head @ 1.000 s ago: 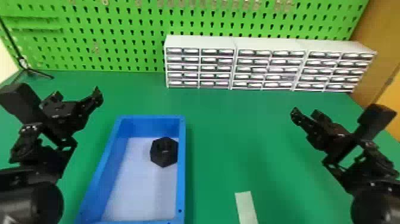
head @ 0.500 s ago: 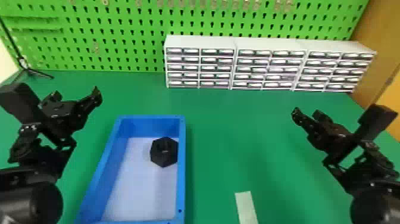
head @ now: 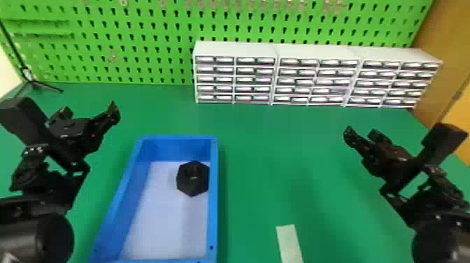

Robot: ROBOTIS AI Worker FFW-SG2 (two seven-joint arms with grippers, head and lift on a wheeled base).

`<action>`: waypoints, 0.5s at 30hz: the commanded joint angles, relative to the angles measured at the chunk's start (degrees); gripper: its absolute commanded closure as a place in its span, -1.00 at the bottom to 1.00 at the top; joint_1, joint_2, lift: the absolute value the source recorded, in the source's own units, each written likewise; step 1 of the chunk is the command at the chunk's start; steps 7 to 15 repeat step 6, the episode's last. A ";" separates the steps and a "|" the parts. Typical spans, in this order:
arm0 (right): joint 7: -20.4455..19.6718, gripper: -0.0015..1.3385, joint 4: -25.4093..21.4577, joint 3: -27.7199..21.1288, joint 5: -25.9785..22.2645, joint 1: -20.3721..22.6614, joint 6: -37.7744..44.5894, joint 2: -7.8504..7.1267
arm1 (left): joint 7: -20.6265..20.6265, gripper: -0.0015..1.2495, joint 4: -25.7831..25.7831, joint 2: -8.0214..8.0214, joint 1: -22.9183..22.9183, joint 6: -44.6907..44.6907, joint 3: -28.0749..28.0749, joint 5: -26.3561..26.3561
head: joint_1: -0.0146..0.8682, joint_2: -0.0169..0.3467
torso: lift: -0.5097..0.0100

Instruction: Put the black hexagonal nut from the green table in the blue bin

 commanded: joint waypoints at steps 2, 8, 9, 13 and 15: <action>0.00 -0.28 0.00 0.09 0.04 0.01 0.00 -0.02 | 0.00 -0.80 -0.02 0.01 -0.03 0.00 0.07 0.00 | 0.60 -0.86 | 0.59; 0.00 -0.27 0.00 0.09 0.12 0.01 0.00 -0.02 | 0.00 -0.80 0.07 0.01 -0.03 0.00 0.07 0.00 | 0.60 -0.86 | 0.59; 0.00 -0.27 0.00 0.09 0.12 0.01 0.00 -0.02 | 0.00 -0.80 0.07 0.01 -0.03 0.00 0.07 0.00 | 0.60 -0.86 | 0.59; 0.00 -0.27 0.00 0.09 0.12 0.01 0.00 -0.02 | 0.00 -0.80 0.07 0.01 -0.03 0.00 0.07 0.00 | 0.60 -0.86 | 0.59; 0.00 -0.27 0.00 0.09 0.12 0.01 0.00 -0.02 | 0.00 -0.80 0.07 0.01 -0.03 0.00 0.07 0.00 | 0.60 -0.86 | 0.59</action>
